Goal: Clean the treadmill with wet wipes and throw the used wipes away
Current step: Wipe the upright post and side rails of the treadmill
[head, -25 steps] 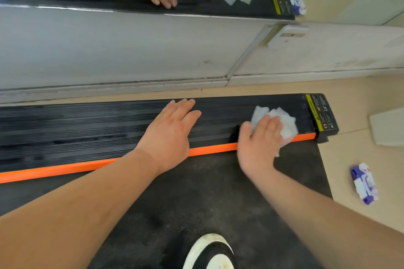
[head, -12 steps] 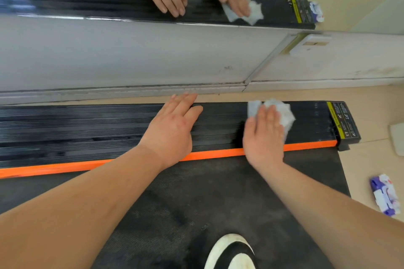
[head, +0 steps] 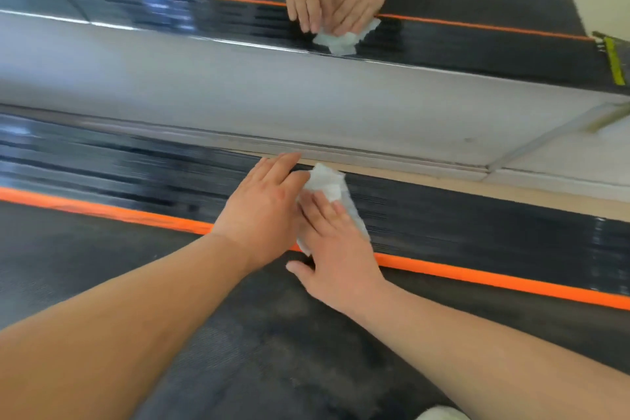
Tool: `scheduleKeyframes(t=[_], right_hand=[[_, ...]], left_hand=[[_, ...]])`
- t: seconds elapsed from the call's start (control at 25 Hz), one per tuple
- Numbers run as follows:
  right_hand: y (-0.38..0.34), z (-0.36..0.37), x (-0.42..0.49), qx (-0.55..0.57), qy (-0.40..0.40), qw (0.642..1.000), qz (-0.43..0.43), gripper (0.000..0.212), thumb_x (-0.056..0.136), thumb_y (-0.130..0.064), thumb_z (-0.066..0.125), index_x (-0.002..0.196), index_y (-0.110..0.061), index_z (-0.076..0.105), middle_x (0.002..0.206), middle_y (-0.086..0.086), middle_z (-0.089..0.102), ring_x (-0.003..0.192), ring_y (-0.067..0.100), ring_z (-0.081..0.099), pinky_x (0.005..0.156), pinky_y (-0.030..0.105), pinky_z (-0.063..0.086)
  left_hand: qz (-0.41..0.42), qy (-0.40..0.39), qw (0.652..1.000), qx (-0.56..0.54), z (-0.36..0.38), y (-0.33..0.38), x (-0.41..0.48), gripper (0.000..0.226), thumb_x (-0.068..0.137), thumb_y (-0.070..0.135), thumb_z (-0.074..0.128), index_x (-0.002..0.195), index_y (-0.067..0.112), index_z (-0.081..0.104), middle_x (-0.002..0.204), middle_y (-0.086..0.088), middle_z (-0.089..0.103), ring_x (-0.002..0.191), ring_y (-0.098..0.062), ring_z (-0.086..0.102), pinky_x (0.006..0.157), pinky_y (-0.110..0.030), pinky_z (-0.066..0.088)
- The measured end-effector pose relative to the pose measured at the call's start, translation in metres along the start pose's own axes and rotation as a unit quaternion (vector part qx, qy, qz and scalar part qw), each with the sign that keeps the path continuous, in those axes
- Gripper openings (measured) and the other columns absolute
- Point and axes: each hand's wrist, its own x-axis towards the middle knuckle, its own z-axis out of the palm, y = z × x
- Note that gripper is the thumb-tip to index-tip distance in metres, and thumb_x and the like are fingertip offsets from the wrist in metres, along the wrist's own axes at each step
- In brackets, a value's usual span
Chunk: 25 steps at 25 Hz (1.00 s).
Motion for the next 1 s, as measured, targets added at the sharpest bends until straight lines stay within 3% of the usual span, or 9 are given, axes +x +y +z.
scheduleKeyframes(t=[0.08,0.16,0.28,0.4,0.48,0.6,0.8,0.88,1.0], right_hand=[[-0.017,0.004,0.024,0.013,-0.010,0.996,-0.093,0.075,0.084,-0.025,0.072,0.153,-0.018,0.043,0.164,0.003,0.034,0.155,0.021,0.020,0.126,0.043,0.021],[-0.033,0.002,0.046,0.038,0.013,0.990,-0.133,0.054,0.076,-0.008,0.074,0.129,-0.018,0.067,0.141,0.005,0.061,0.135,0.025,0.054,0.107,0.047,0.049],[-0.053,-0.008,0.061,0.086,0.047,0.994,-0.045,0.034,0.085,-0.014,0.069,0.112,-0.032,0.076,0.133,-0.007,0.067,0.124,0.020,0.062,0.093,0.043,0.056],[-0.076,-0.022,0.078,0.134,0.036,0.987,0.078,0.023,0.088,-0.019,0.062,0.099,-0.034,0.075,0.107,-0.006,0.076,0.099,0.027,0.068,0.082,0.039,0.054],[-0.103,-0.038,0.101,0.314,0.006,0.934,0.168,0.009,0.089,-0.019,0.064,0.090,-0.026,0.071,0.088,-0.003,0.073,0.082,0.025,0.065,0.072,0.037,0.053],[-0.156,-0.070,0.141,0.521,-0.064,0.817,0.237,0.007,0.090,-0.017,0.071,0.088,-0.018,0.065,0.086,0.010,0.069,0.072,0.029,0.064,0.062,0.041,0.051],[-0.260,-0.117,0.184,0.518,-0.132,0.828,0.168,0.009,0.086,-0.017,0.075,0.084,-0.017,0.066,0.097,0.017,0.073,0.088,0.037,0.073,0.082,0.062,0.057],[-0.305,-0.121,0.193,0.509,-0.149,0.835,0.146,0.007,0.087,-0.016,0.073,0.084,-0.016,0.067,0.102,0.019,0.074,0.092,0.040,0.074,0.080,0.064,0.058],[-0.381,-0.102,0.200,0.537,-0.208,0.807,0.128,0.014,0.075,-0.019,0.073,0.088,-0.015,0.070,0.103,0.020,0.075,0.085,0.040,0.074,0.069,0.057,0.060]], left_hand=[[-0.059,0.012,0.998,0.001,-0.019,-0.036,-0.022,0.053,0.078,0.003,0.054,0.131,0.006,0.062,0.152,-0.020,0.047,0.139,-0.037,0.045,0.122,-0.044,0.029],[-0.158,0.033,0.987,-0.022,-0.046,-0.074,-0.041,0.054,0.078,-0.002,0.055,0.131,0.004,0.063,0.152,-0.020,0.046,0.139,-0.038,0.045,0.120,-0.041,0.032],[-0.245,0.042,0.969,-0.006,-0.091,-0.124,-0.060,0.053,0.083,0.003,0.053,0.135,0.011,0.060,0.154,-0.011,0.044,0.139,-0.034,0.044,0.117,-0.042,0.036],[-0.278,-0.051,0.958,0.050,-0.137,-0.163,-0.077,0.053,0.090,0.010,0.050,0.142,0.019,0.053,0.152,-0.003,0.045,0.134,-0.031,0.049,0.108,-0.041,0.044],[-0.293,-0.147,0.941,0.080,-0.165,-0.181,-0.077,0.051,0.092,0.014,0.050,0.143,0.019,0.053,0.146,-0.007,0.052,0.126,-0.032,0.056,0.101,-0.037,0.049],[-0.261,-0.200,0.937,0.118,-0.200,-0.191,-0.080,0.037,0.094,0.021,0.049,0.129,0.017,0.062,0.128,-0.009,0.067,0.104,-0.033,0.065,0.095,-0.039,0.054],[-0.260,-0.139,0.954,-0.047,-0.217,-0.218,-0.154,0.032,0.095,0.024,0.056,0.125,0.025,0.066,0.117,0.007,0.070,0.110,-0.016,0.063,0.099,-0.028,0.048],[-0.336,-0.078,0.931,-0.121,-0.208,-0.245,-0.196,0.028,0.095,0.025,0.058,0.121,0.024,0.068,0.115,0.006,0.070,0.110,-0.016,0.064,0.099,-0.030,0.049],[-0.445,0.051,0.853,-0.267,-0.184,-0.280,-0.266,0.021,0.094,0.023,0.061,0.112,0.020,0.073,0.107,0.004,0.075,0.103,-0.015,0.069,0.097,-0.034,0.054]])
